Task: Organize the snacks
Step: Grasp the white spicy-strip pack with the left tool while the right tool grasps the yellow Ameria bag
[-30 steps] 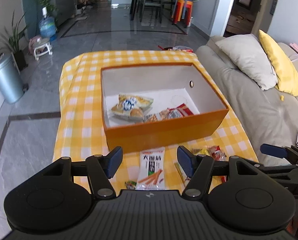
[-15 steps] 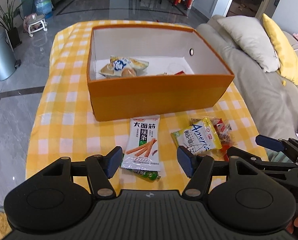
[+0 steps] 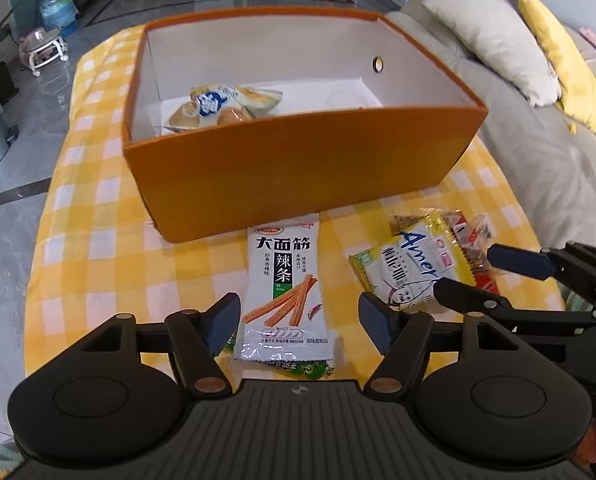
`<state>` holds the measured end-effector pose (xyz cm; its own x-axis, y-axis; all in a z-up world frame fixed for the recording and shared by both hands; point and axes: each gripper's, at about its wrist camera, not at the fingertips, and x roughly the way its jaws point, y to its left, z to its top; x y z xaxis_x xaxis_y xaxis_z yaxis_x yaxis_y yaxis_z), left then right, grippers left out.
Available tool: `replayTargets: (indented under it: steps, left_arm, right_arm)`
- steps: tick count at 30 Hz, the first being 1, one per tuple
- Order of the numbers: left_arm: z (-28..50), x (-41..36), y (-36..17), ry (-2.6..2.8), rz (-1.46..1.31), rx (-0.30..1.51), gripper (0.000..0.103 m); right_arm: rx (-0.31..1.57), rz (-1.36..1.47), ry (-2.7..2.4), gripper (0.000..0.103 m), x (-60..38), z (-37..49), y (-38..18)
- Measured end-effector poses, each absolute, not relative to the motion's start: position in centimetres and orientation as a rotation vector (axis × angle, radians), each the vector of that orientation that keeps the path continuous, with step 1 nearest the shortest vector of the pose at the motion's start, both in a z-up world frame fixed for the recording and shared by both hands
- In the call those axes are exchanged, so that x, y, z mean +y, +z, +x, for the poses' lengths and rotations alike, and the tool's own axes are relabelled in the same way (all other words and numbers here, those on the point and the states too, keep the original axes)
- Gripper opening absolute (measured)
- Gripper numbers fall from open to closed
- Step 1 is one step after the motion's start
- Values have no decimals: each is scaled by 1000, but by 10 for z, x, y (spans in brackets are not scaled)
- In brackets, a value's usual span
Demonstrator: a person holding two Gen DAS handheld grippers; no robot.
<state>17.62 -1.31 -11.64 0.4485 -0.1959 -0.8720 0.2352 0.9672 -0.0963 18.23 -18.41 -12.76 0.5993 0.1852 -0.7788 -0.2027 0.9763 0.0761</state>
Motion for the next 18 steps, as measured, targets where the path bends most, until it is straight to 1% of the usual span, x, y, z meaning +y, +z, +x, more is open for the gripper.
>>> replayTargets:
  steps: [8,12,18]
  left_arm:
    - [200,-18,-137,-280,37,1128,82]
    - [210,-22,-147,-276,53,1149,82]
    - [220,-21,-160,-264,61,1185,83]
  right_arm:
    - [926,-30,233,58,-180,196,-140]
    - [932,-27,239,53,-180,199,-144]
    - [936,-27,251,51,-178,203,-148]
